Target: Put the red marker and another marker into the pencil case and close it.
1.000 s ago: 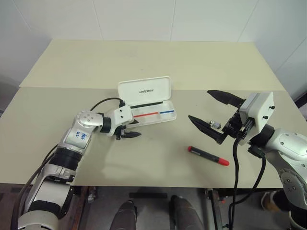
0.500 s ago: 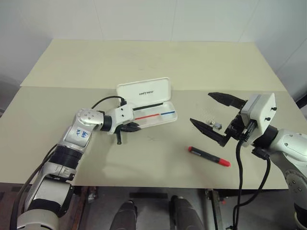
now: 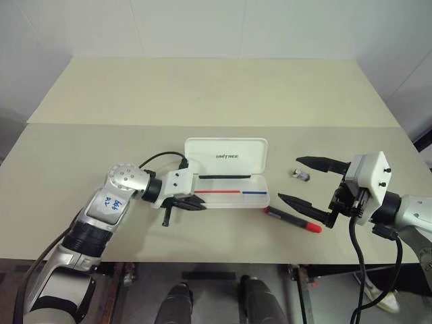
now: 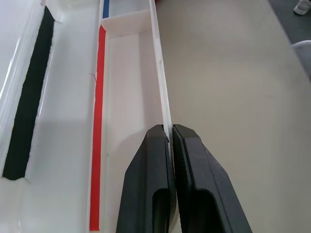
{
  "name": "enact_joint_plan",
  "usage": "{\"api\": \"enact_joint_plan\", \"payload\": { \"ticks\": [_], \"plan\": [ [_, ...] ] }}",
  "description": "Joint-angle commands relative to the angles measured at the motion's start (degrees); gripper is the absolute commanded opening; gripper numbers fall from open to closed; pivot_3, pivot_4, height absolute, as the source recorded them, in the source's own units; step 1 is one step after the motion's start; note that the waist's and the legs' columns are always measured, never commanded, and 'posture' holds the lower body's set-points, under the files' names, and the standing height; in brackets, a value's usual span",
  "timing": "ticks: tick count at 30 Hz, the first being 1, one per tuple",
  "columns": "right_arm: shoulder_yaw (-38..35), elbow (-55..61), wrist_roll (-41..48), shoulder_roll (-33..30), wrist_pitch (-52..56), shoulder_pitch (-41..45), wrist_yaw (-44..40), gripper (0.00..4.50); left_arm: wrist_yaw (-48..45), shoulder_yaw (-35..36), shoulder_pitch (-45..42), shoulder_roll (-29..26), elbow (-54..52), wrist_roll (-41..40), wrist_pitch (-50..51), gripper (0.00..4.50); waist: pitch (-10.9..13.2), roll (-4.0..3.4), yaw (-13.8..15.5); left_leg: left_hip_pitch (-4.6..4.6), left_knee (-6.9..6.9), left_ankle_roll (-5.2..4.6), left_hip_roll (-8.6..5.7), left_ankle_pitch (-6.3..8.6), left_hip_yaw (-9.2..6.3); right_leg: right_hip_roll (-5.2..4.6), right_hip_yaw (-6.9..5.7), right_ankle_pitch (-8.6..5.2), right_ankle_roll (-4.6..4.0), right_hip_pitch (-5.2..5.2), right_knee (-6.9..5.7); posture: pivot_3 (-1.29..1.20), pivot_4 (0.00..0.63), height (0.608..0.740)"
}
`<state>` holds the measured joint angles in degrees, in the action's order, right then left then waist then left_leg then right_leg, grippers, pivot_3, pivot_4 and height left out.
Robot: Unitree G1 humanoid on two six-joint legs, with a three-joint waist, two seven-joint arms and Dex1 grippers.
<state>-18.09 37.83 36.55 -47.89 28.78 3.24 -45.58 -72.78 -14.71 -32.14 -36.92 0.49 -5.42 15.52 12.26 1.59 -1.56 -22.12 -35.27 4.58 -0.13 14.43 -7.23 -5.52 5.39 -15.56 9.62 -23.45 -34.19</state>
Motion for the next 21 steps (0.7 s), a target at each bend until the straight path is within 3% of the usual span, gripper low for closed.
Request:
{"api": "enact_joint_plan", "payload": {
  "ticks": [1, 15, 20, 21],
  "plan": [
    [-1.1, 1.81, 0.74, 0.18, -0.54, 0.39, 0.82, 4.5, -0.01, 0.29, 1.4, -1.35, -3.34, -0.87, 0.35, 0.02, 0.0, 0.0, 0.03, 0.0, 0.0, 0.0, 0.0, 0.0, 0.01, -0.01, 0.0, 0.0, 0.0, 0.0, 0.0, 0.0, 0.15, 0.74],
    [-0.63, 2.88, 0.98, 0.96, -0.26, 1.02, 3.34, 4.5, 2.84, 0.02, 0.54, -1.69, 0.46, 1.7, 0.2, 0.02, 0.0, 0.0, -0.03, 0.01, -0.01, -0.02, 0.0, -0.01, 0.01, 0.0, 0.0, 0.0, -0.01, 0.0, -0.01, 0.0, 0.15, 0.74],
    [-0.19, 2.69, 0.75, 1.11, -0.35, 1.4, 3.57, 4.5, 2.78, -0.16, 0.99, -1.48, -0.57, 1.25, 0.24, 1.3, 0.0, 0.0, 0.01, 0.01, -0.01, -0.02, 0.0, -0.01, 0.01, 0.0, 0.0, 0.0, -0.02, 0.0, -0.01, 0.0, 0.15, 0.74],
    [-0.11, 2.59, 0.74, 1.17, -0.36, 1.52, 3.62, 4.5, 2.84, 0.2, 1.01, -1.51, -0.82, 0.94, 0.18, 1.3, 0.0, 0.0, 0.03, 0.0, -0.01, -0.02, 0.0, -0.01, 0.01, 0.0, 0.0, 0.0, -0.01, 0.0, 0.01, 0.0, 0.15, 0.74]
  ]
}}
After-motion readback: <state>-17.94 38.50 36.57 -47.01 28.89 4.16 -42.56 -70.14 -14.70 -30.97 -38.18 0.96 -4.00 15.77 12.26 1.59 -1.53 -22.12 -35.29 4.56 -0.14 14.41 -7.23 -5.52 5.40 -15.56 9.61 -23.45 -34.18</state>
